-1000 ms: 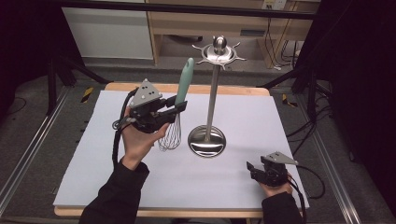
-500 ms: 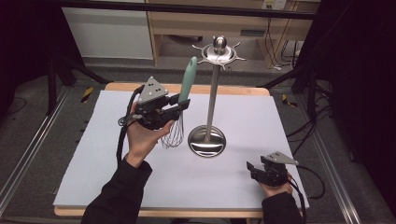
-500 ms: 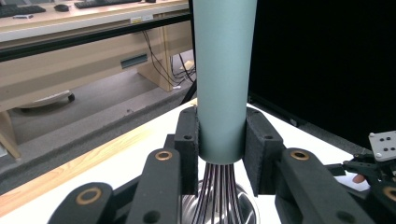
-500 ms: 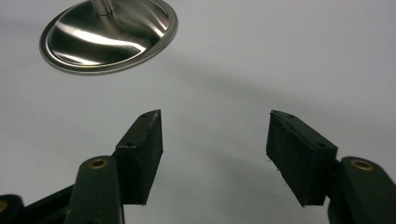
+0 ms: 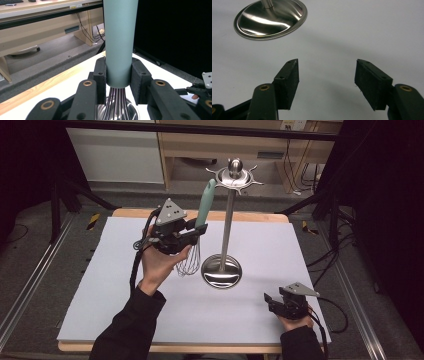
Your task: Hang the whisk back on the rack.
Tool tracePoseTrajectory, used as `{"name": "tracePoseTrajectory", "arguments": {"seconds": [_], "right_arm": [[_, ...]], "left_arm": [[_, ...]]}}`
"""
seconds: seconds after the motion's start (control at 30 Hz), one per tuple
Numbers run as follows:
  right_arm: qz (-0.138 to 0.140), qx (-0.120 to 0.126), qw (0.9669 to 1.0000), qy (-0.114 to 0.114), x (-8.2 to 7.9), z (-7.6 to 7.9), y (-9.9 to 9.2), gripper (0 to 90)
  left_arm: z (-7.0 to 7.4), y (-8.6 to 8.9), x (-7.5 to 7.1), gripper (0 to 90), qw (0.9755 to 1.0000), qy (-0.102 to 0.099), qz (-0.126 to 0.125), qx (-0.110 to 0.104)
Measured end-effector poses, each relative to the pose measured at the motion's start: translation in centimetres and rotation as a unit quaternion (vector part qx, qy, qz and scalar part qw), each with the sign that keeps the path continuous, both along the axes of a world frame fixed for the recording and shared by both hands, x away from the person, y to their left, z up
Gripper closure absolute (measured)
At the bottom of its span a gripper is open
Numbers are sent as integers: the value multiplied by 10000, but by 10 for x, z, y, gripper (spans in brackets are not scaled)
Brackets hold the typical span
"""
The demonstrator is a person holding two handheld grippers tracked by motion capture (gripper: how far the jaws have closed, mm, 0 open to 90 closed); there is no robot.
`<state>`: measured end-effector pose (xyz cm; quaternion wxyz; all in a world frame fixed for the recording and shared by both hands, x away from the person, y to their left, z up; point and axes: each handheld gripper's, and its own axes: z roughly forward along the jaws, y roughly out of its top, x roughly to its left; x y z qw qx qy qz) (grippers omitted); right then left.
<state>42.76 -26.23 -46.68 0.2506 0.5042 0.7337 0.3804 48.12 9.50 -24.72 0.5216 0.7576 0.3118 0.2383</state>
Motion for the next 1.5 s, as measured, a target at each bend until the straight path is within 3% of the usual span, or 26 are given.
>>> {"name": "tracePoseTrajectory", "arguments": {"seconds": [0.63,1.2,1.5], "right_arm": [[-12,31,10000,7,0,0,0,363],[0,14,10000,26,0,0,0,363],[-1,2,10000,24,0,0,0,363]], "left_arm": [[-7,-14,11,689,9999,121,-45,-74],[-17,-21,21,686,9998,-113,-24,-182],[-19,-24,24,685,9995,-124,-26,-275]]}}
